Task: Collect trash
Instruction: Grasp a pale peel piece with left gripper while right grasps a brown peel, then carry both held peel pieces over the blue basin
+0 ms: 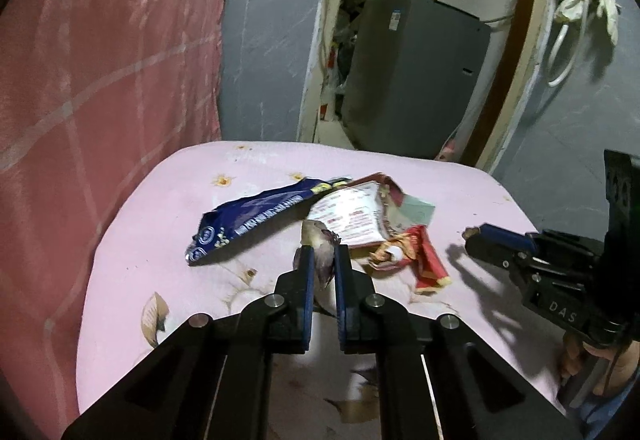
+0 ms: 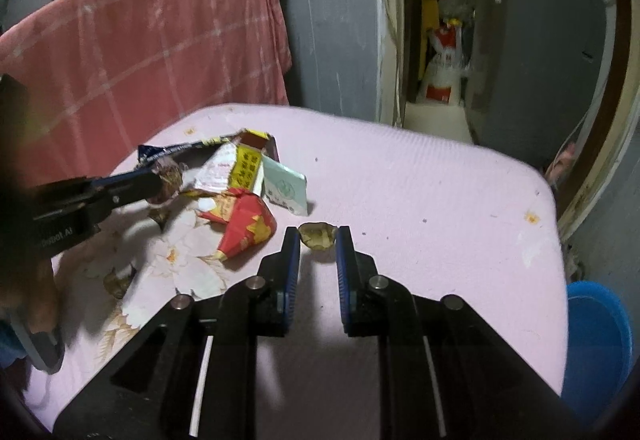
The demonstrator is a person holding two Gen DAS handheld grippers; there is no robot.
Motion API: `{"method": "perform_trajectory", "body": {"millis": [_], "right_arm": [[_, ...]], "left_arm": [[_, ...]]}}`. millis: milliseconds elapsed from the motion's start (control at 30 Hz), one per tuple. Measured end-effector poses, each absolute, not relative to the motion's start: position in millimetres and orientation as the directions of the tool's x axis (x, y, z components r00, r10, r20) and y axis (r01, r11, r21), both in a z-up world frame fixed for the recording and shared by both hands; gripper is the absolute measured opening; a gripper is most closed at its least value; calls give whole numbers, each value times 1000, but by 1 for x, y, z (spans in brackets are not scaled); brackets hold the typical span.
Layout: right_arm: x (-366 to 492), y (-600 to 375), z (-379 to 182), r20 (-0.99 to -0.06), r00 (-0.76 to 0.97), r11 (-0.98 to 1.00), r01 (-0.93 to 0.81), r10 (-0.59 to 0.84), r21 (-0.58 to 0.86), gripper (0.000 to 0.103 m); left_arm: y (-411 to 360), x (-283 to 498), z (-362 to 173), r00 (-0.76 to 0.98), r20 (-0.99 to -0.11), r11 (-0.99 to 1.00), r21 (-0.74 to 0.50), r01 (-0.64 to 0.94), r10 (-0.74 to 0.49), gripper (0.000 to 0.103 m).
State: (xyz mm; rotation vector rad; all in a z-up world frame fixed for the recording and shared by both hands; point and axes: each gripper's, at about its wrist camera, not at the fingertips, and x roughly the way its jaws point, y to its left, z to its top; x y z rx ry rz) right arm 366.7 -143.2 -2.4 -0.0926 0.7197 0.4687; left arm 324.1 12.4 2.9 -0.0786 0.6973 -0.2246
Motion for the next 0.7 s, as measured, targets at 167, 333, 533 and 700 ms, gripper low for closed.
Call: {"method": "perform_trajectory", "body": {"millis": [167, 333, 533, 700], "right_arm": [[344, -147, 12, -557, 736, 897, -441, 384, 36, 17], [325, -165, 27, -431, 808, 905, -422, 403, 55, 17], [297, -195, 50, -277, 896, 935, -352, 348, 37, 17], [277, -223, 68, -185, 933, 951, -308, 310, 38, 17]], "left_arm": [[4, 311, 10, 772, -583, 967, -165, 193, -254, 7], [-12, 292, 27, 824, -504, 966, -145, 213, -257, 7], [-37, 265, 54, 890, -372, 964, -93, 249, -266, 7], [-65, 252, 76, 911, -279, 952, -61, 299, -304, 7]]}}
